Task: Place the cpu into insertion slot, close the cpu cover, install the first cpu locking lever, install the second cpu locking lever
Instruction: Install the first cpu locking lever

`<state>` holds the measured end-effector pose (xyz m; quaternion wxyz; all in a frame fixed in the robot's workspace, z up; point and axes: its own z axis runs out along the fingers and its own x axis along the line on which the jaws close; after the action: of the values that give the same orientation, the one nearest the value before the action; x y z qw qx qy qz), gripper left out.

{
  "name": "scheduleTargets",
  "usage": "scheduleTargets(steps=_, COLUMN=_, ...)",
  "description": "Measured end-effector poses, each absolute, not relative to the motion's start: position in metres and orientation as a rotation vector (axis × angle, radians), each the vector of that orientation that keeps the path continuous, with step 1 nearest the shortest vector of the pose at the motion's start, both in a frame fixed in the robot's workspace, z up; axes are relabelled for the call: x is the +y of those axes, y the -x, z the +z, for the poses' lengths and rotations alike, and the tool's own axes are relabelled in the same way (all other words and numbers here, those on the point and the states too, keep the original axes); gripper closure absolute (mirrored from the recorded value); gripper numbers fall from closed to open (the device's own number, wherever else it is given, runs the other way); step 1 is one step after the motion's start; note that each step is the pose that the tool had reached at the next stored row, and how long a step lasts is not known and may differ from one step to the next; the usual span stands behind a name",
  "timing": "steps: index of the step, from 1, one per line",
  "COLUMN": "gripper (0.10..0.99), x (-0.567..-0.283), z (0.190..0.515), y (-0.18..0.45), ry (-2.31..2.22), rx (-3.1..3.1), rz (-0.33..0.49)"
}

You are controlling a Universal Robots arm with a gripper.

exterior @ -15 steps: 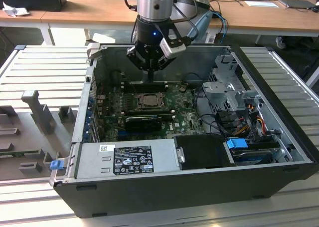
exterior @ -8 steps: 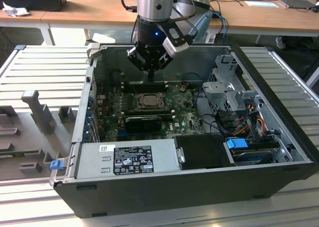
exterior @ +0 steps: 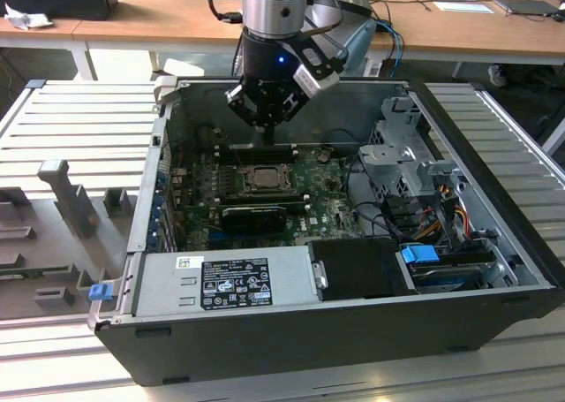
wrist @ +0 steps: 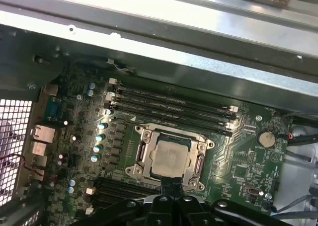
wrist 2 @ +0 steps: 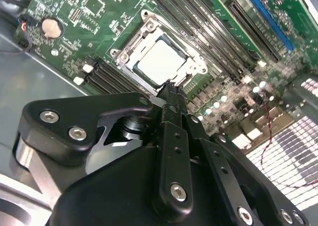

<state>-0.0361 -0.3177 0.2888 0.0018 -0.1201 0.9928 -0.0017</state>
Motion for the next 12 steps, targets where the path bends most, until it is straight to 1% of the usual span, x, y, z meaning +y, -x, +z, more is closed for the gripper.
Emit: scheduleTargets(steps=12, gripper=0.980, x=-0.3177, z=0.2885, y=0.0361, ry=0.662, rx=3.065, rz=-0.005)
